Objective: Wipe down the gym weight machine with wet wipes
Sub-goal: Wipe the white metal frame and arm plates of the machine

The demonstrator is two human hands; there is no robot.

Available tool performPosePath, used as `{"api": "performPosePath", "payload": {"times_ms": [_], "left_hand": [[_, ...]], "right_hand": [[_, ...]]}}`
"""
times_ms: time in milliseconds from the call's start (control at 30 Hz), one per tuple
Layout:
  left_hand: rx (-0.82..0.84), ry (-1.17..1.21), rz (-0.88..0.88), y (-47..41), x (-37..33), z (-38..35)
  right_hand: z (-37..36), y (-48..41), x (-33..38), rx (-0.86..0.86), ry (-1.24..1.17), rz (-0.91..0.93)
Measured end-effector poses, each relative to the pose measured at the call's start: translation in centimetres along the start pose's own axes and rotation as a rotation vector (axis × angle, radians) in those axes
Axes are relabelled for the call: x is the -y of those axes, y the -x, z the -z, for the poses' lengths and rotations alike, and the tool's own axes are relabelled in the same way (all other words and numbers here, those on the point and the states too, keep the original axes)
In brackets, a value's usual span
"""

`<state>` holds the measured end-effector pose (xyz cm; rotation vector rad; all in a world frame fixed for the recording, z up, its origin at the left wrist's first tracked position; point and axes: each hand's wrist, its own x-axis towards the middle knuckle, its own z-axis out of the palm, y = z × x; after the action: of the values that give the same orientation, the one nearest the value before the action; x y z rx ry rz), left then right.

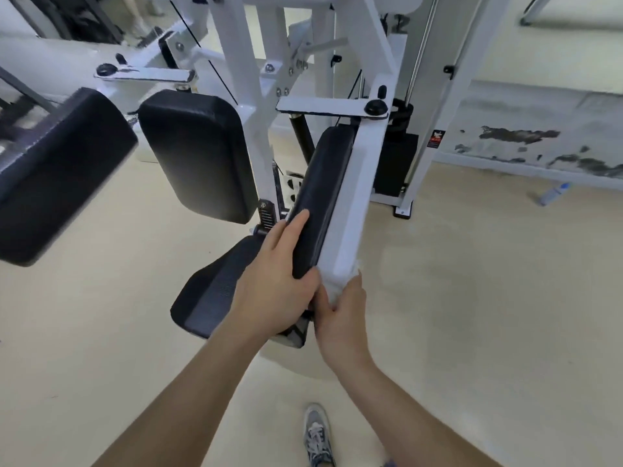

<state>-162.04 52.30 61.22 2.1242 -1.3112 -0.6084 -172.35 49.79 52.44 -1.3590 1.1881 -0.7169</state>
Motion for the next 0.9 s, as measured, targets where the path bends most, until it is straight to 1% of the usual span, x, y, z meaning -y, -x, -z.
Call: {"api": "performPosePath", "payload": {"times_ms": [67, 133, 233, 300, 333, 367, 400, 467, 500, 533, 567, 600, 633, 733, 833, 900], "left_hand": [[0.004, 0.017, -0.014, -0.1, 0.1, -0.1], [0.012, -0.016, -0.027, -0.3, 0.3, -0.2], [0.019, -0.104, -0.054, -0.6, 0.4, -0.5], [0.011, -0.141, -0.064, -0.6, 0.3, -0.5], [-0.006, -0.169, -0.090, -0.5, 0.2, -0.5], [-0.036, -0.204, -0.147, -0.3, 0.2, -0.5], [-0.068, -0.236, -0.245, -0.1, 0.0, -0.5], [-0.089, -0.249, -0.514, 0.1, -0.2, -0.2], [-0.085, -0.250, -0.648, 0.2, -0.1, -0.2], [-0.071, -0.276, -0.753, 0.2, 0.0, -0.2], [-0.049, -0.328, -0.815, 0.2, 0.0, -0.3], [-0.031, -0.400, -0.833, 0.2, -0.1, -0.4], [-0.021, -0.480, -0.821, 0.2, -0.2, -0.8], [-0.078, -0.672, -0.670, 1.4, -0.8, -3.0], [-0.125, -0.700, -0.561, 2.6, -0.9, -4.7], [-0.089, -0.715, -0.467, 3.3, -0.8, -5.0]], "right_hand": [[0.7, -3.4, 1.5, -0.036, 0.044, -0.117], [1.5, -5.9, 3.4, -0.055, 0.230, -0.136], [1.4, -5.0, 4.1, -0.045, 0.695, 0.025], [0.8, -2.1, 2.8, 0.022, 0.966, 0.251], [0.7, -0.6, 2.3, 0.068, 1.027, 0.357], [0.9, 0.7, 1.9, 0.111, 1.025, 0.427], [1.4, 1.9, 1.7, 0.150, 0.999, 0.468], [2.8, 3.4, 2.0, 0.286, 0.837, 0.480], [3.7, 3.4, 2.8, 0.322, 0.682, 0.420], [4.8, 3.0, 4.2, 0.323, 0.518, 0.291], [5.8, 2.3, 5.4, 0.332, 0.371, 0.160], [6.6, 1.5, 6.6, 0.346, 0.294, 0.061], [7.1, 1.0, 7.8, 0.389, 0.273, 0.007], [8.2, 0.2, 8.7, 0.496, 0.293, -0.036], [8.4, 0.2, 8.2, 0.468, 0.277, -0.012], [8.4, 0.5, 7.6, 0.474, 0.303, 0.059]]}}
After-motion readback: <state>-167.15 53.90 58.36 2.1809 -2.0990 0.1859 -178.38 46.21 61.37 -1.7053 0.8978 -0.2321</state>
